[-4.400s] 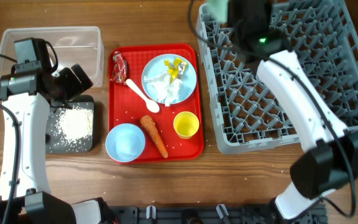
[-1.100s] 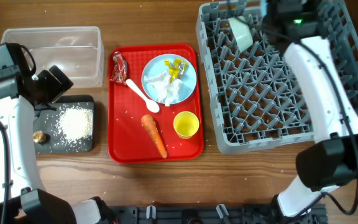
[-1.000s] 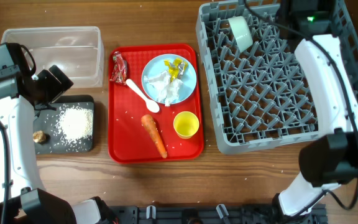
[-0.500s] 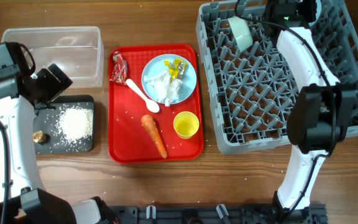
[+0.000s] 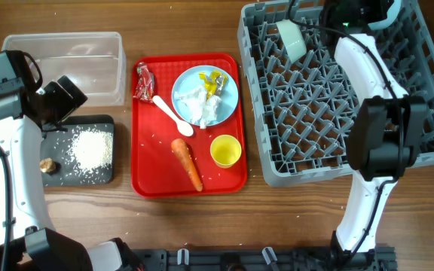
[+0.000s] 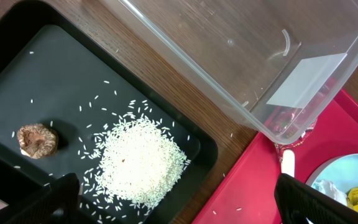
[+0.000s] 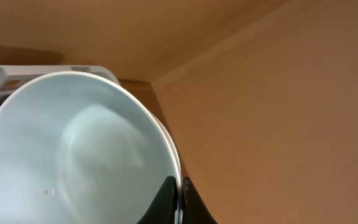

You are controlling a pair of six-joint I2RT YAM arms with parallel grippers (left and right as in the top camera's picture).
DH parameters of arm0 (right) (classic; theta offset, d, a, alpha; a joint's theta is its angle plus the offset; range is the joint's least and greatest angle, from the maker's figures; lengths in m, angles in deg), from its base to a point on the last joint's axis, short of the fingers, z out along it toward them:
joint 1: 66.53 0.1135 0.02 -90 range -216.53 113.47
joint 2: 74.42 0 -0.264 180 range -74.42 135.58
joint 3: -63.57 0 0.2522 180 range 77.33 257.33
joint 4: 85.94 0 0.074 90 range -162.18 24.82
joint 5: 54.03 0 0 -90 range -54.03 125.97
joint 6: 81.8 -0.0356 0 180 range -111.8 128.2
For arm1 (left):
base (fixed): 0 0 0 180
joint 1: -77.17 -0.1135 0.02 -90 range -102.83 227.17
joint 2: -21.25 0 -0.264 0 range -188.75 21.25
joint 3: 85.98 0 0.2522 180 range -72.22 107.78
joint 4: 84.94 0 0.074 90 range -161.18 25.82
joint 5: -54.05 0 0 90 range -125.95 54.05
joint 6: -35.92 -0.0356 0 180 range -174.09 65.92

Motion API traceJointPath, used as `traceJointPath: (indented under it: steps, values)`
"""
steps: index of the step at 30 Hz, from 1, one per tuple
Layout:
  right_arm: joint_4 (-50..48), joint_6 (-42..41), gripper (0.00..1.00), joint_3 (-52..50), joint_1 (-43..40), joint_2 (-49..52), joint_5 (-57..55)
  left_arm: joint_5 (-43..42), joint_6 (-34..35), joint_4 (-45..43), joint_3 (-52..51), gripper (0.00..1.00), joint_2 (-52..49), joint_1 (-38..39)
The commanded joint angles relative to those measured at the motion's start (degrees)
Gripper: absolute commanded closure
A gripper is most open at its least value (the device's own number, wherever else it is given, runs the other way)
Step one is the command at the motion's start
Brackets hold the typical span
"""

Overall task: Sort waste into correct bins and load items into the dishwasher rack
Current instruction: 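Place the light-blue bowl upside down in the dish rack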

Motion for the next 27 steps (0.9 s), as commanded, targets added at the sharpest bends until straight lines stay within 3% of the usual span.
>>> traceJointPath:
  steps: [1,6,12,18,22,24,25,27]
  values:
    - [-0.28,3.72,0.95,0.52,3.69,0.9,-0.7,0.81,0.09,-0.17,0.7,0.0,-0.17,-0.26]
    - [1.36,8.74,0.96,0.15,4.61,1.62,1.38,0.81,0.07,-0.15,0.7,0.0,-0.17,-0.26]
    - [2.14,9.03,0.96,-4.31,5.27,1.64,1.4,0.79,0.09,-0.2,0.7,0.0,-0.17,-0.26]
    - [3.13,5.46,0.96,-7.34,8.0,1.64,1.4,0.76,0.09,-0.2,0.7,0.0,-0.17,-0.26]
    - [9.05,2.23,0.92,-7.34,9.94,1.64,1.14,0.79,0.09,-0.17,0.7,0.0,-0.17,-0.26]
    - [9.97,2.21,0.31,-7.34,11.19,1.64,-3.8,0.79,0.09,-0.17,0.7,0.0,-0.17,-0.26]
    - [8.59,2.21,0.15,-7.34,11.72,1.62,-6.75,0.79,0.09,-0.17,0.7,0.0,-0.17,-0.26]
    - [3.15,3.23,0.0,-7.34,12.37,1.62,-12.98,0.79,0.09,-0.13,0.7,0.0,-0.17,-0.26]
